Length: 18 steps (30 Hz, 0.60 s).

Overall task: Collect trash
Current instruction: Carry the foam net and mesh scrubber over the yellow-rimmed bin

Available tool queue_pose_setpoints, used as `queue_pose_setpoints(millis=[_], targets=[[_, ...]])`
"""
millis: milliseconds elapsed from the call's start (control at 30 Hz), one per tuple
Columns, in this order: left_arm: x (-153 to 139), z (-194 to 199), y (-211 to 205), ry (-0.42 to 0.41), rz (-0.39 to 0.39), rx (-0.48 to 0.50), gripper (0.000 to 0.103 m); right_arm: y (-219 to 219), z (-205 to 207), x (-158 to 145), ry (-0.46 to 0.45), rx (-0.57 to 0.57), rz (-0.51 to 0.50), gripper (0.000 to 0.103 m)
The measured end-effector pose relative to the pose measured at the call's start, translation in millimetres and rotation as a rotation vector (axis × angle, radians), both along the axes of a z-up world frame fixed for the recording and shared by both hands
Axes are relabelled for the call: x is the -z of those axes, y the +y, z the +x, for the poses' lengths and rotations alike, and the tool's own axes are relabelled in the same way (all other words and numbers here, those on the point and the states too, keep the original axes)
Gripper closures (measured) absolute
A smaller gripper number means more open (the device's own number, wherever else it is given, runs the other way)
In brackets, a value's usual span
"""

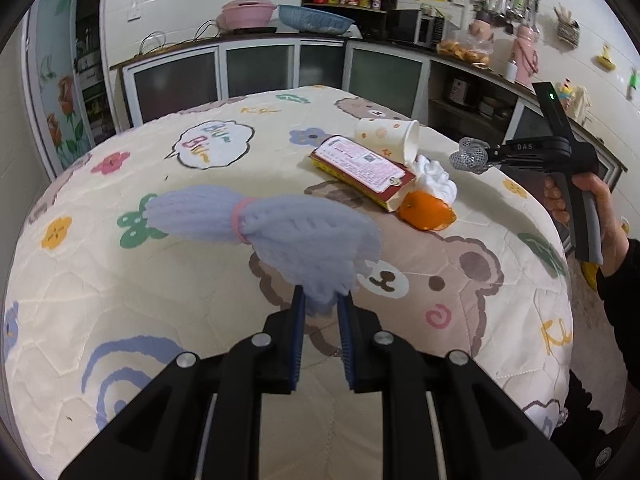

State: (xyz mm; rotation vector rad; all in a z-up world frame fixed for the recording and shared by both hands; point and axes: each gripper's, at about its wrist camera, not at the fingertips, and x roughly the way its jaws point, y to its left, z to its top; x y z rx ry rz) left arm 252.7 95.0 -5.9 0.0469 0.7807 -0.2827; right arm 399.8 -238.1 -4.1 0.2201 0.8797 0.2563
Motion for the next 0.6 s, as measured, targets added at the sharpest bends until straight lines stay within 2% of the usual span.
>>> queue_pose_setpoints(millis=[600], targets=[[0.1, -1.3, -11.7, 0.004, 0.021, 0.038, 0.088, -35.9, -46.7, -21.1, -0.076, 0.046, 0.041, 0.091]])
